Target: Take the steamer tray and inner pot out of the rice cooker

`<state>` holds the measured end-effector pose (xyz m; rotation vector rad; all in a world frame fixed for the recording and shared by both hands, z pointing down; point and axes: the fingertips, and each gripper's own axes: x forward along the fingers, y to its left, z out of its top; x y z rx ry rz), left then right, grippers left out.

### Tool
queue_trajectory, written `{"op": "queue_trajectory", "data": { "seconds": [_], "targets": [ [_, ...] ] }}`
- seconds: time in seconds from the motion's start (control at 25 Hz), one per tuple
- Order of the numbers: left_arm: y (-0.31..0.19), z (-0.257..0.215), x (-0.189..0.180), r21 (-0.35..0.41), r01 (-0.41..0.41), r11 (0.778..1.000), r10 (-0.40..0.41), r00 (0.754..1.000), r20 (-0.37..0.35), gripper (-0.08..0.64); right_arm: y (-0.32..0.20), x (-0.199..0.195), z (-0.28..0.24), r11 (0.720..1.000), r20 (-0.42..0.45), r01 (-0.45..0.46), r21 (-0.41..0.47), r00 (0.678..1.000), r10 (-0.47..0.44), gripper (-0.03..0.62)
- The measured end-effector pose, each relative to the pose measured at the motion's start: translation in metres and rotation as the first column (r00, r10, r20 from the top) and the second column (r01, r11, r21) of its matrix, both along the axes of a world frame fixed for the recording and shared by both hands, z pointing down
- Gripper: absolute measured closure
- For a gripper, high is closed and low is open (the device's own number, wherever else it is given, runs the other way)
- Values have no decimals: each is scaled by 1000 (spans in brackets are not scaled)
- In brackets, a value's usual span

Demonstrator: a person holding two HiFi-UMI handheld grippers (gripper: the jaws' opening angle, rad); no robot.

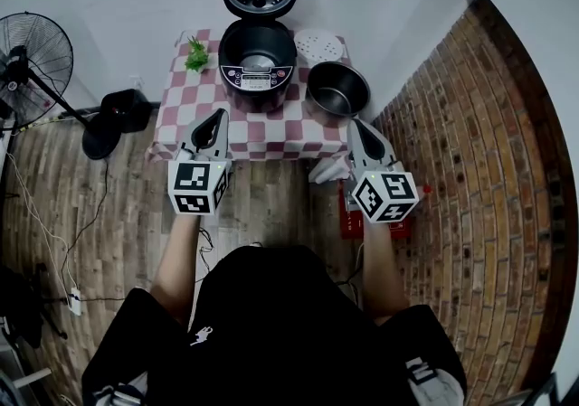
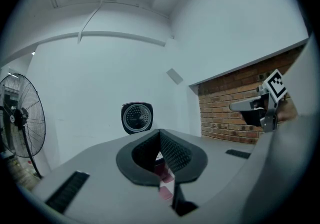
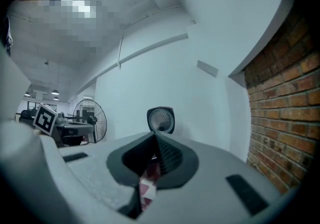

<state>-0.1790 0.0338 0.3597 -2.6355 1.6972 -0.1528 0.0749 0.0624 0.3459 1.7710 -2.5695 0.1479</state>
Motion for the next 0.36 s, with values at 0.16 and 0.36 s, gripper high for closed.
{"op": "queue_trajectory", "data": {
  "seconds": [0.16, 0.36],
  "targets": [
    [0, 3, -3, -1, -3, 1000, 3, 1000, 7, 557, 2, -4, 2, 1000, -4, -5, -1, 1000, 5, 591],
    [0, 7, -8, -5, 0, 1000, 0, 1000, 18, 557, 1, -11, 6, 1000, -12, -5, -7, 1000, 5, 591]
  ]
}}
